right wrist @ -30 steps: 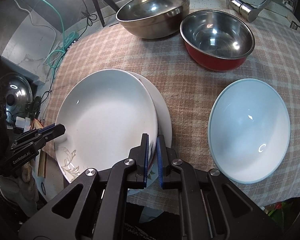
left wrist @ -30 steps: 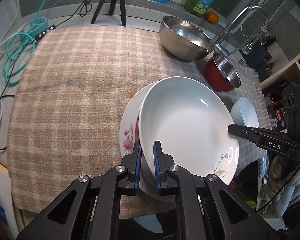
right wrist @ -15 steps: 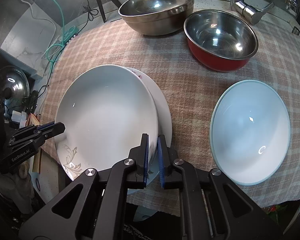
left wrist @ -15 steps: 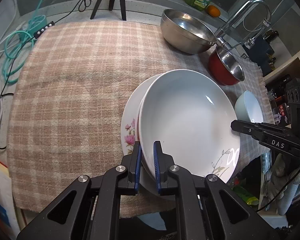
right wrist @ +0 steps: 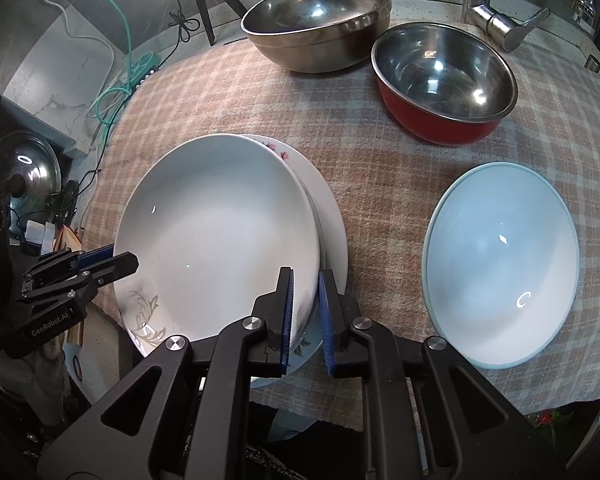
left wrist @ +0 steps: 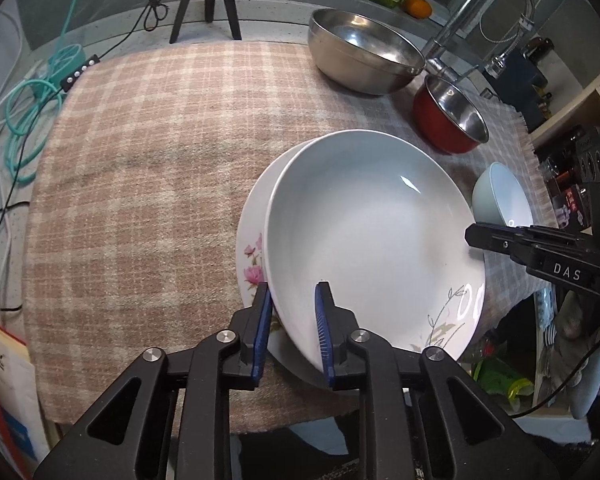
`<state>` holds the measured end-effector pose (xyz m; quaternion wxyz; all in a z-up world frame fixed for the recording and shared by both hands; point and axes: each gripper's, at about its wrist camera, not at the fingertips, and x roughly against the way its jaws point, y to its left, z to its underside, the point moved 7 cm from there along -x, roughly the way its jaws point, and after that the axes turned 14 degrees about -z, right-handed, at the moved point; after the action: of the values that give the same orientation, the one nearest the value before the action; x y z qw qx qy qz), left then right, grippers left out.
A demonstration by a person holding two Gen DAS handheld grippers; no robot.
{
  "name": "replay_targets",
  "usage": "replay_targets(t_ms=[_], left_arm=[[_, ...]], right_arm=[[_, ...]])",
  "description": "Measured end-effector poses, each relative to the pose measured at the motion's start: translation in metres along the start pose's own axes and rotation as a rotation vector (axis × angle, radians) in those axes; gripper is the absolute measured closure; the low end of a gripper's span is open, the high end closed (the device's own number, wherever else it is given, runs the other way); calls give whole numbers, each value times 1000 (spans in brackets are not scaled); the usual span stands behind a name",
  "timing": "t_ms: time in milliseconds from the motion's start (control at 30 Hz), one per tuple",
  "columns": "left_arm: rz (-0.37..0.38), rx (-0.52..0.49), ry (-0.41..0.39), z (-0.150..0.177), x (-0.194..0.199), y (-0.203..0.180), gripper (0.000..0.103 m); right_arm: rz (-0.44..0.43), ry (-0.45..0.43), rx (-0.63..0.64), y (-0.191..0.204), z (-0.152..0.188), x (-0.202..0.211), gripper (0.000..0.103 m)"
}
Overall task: Organize plates and bowls
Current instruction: 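Open the right gripper to release the white gold-leaf plate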
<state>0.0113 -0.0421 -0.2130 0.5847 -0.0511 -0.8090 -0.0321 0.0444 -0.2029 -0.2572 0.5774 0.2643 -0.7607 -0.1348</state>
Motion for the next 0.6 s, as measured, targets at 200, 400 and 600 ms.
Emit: replay_targets(t_ms=[200, 400, 600], left_arm=[[8, -7, 4, -5, 5, 4, 83], [6, -27, -45, -29, 24, 6, 83], [35, -50, -76, -58, 34, -8, 83]], right_arm=[[16, -37, 5, 1, 0, 9, 83], [9, -133, -11, 3, -6, 31, 63], [-25, -244, -54, 9, -15, 52, 56]])
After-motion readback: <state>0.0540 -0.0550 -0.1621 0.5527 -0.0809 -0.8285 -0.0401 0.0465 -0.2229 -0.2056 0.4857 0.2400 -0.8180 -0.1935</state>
